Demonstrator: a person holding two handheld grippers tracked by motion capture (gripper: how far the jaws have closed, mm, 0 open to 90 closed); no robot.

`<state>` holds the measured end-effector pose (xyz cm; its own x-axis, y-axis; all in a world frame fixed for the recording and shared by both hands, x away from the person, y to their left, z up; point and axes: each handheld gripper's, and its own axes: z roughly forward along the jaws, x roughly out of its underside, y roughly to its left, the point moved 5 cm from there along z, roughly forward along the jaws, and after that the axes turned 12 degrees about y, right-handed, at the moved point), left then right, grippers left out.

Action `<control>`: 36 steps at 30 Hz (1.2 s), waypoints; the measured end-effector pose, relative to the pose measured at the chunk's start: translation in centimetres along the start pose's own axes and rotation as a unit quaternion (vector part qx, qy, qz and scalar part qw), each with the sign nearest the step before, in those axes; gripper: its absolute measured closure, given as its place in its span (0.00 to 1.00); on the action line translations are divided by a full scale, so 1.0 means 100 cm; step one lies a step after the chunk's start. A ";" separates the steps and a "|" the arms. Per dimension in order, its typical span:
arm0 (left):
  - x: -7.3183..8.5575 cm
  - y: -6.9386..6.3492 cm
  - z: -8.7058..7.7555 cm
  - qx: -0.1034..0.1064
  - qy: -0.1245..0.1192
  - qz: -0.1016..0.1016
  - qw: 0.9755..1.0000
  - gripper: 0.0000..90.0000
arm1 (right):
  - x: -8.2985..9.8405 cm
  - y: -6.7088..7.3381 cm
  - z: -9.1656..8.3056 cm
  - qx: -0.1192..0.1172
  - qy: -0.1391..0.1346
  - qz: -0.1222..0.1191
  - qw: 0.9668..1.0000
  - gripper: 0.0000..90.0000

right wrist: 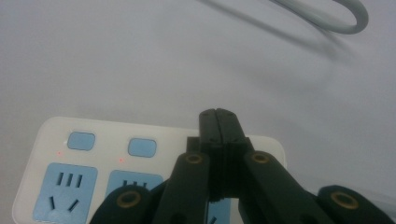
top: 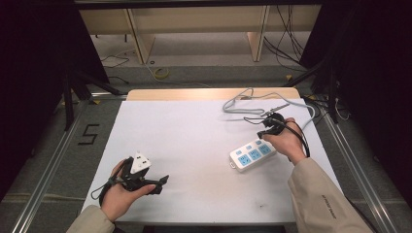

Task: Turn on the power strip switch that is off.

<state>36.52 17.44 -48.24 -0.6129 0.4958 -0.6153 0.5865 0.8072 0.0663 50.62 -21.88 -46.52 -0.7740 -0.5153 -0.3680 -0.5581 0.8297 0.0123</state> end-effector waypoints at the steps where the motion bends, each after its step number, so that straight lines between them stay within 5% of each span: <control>1: 0.000 0.000 0.000 0.000 0.000 0.000 1.000 0.10 | 0.000 0.000 0.000 0.000 0.002 0.000 1.000 1.00; 36: 0.000 0.000 0.000 0.000 0.000 0.000 1.000 0.10 | 0.001 0.001 0.009 -0.001 0.023 -0.008 1.000 1.00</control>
<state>36.55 17.42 -48.27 -0.6129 0.4968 -0.6144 0.5870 0.8068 0.0669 50.80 -21.67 -47.42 -0.7781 -0.5372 -0.3256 -0.5705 0.8213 0.0082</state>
